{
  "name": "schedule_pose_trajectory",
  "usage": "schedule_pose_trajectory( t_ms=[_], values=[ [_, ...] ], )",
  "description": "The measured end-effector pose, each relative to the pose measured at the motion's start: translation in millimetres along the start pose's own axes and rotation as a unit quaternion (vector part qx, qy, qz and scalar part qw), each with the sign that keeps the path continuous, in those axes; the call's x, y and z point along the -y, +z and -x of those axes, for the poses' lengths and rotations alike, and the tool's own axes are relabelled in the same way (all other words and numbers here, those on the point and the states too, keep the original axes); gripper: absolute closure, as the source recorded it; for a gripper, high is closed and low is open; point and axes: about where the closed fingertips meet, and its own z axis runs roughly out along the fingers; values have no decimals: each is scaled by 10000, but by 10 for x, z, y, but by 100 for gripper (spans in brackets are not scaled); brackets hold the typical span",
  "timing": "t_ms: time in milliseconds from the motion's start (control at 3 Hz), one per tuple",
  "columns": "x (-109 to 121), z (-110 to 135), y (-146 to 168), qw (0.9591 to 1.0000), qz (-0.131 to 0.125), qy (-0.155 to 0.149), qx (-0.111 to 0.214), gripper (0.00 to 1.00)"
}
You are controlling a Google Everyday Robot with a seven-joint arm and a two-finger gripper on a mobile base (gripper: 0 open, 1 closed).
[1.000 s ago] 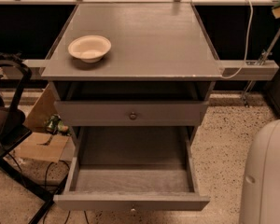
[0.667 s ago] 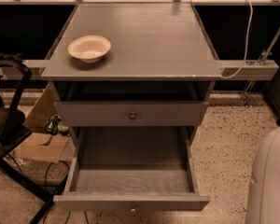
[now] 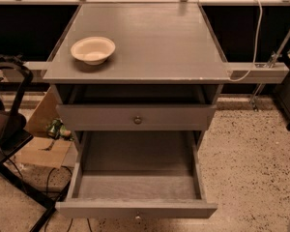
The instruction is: Place sponge into middle drawer
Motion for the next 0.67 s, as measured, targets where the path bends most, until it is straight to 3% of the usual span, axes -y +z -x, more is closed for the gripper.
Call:
schedule_pose_trajectory(
  t_ms=[333, 667],
  values=[
    [8, 73, 161, 9999, 74, -25, 134, 100],
    [-392, -4, 516, 9965, 648, -186, 492, 100]
  ],
)
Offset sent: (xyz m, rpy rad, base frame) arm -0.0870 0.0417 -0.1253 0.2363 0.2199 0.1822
